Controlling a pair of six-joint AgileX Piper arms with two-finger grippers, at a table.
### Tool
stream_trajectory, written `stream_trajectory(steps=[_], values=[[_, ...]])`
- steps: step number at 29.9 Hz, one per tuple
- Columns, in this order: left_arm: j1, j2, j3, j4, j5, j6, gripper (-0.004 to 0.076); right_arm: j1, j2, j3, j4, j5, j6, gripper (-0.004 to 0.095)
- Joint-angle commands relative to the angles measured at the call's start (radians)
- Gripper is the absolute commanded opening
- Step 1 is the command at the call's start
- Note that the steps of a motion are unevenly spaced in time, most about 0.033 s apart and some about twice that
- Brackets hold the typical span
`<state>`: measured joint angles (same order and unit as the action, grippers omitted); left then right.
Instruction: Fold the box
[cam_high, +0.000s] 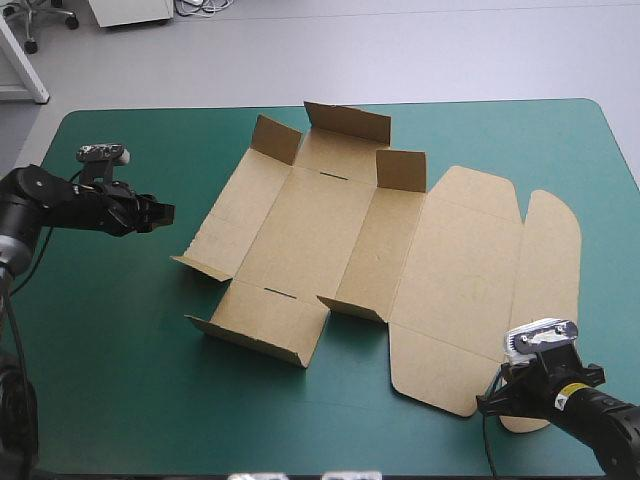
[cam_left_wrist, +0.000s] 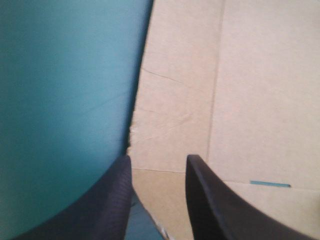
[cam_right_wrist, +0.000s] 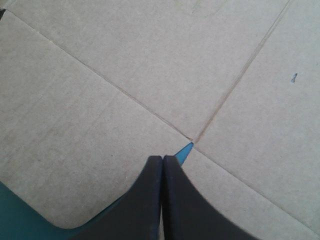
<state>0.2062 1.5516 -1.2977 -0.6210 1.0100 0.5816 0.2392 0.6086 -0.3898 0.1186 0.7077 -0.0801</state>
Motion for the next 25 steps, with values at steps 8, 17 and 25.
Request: stream_trajectory(steps=[8,17,25], values=[[0.064,0.308,-0.221,-0.235,0.214,0.289,0.0267,-0.006,-0.001,-0.035,0.062,-0.036,-0.068,-0.0021],[0.064,0.504,-0.447,-0.235,0.292,0.253,0.0267,-0.006,-0.001,-0.035,0.064,-0.036,-0.068,-0.0021],[0.038,0.521,-0.463,-0.252,0.292,0.235,0.0267,-0.006,-0.001,-0.035,0.049,-0.036,-0.068,-0.0021]])
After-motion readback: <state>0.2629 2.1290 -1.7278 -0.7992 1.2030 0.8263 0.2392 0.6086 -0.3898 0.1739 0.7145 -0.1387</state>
